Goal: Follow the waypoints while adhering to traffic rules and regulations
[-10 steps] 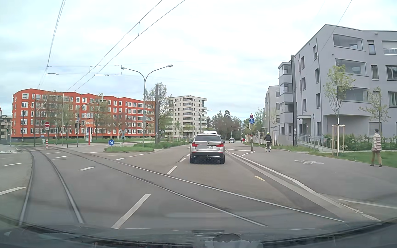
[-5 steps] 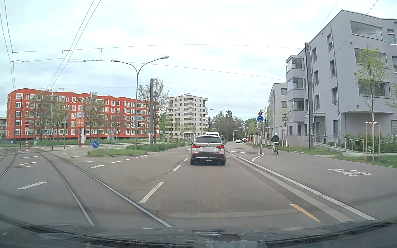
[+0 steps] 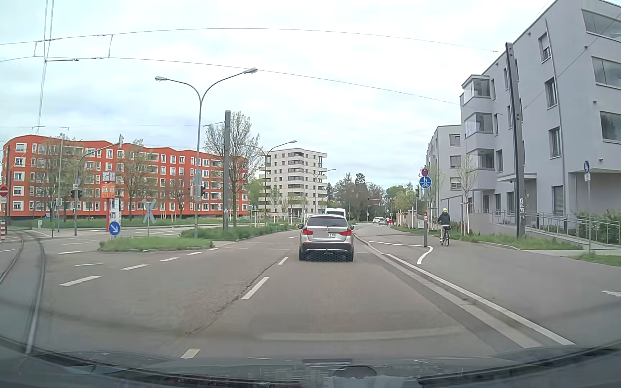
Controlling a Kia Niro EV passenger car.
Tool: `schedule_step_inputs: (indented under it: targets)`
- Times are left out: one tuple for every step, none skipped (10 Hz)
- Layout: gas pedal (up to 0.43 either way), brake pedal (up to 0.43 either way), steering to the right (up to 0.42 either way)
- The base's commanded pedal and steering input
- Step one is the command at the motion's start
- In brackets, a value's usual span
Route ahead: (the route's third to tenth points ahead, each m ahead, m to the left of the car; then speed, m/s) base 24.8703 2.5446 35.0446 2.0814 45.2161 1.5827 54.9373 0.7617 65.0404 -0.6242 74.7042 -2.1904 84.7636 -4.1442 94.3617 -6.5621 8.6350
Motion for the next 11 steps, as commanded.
schedule_step_inputs:
  targets:
    - [0.079,0.0,-0.002]
    - [0.079,0.0,-0.001]
    - [0.079,0.0,-0.001]
    - [0.079,0.0,0.0]
    - [0.079,0.0,0.002]
    - [0.079,0.0,0.003]
    - [0.079,0.0,0.003]
    - [0.079,0.0,0.003]
    - [0.079,0.0,0.003]
    - [0.079,0.0,0.003]
    - [0.079,0.0,0.003]
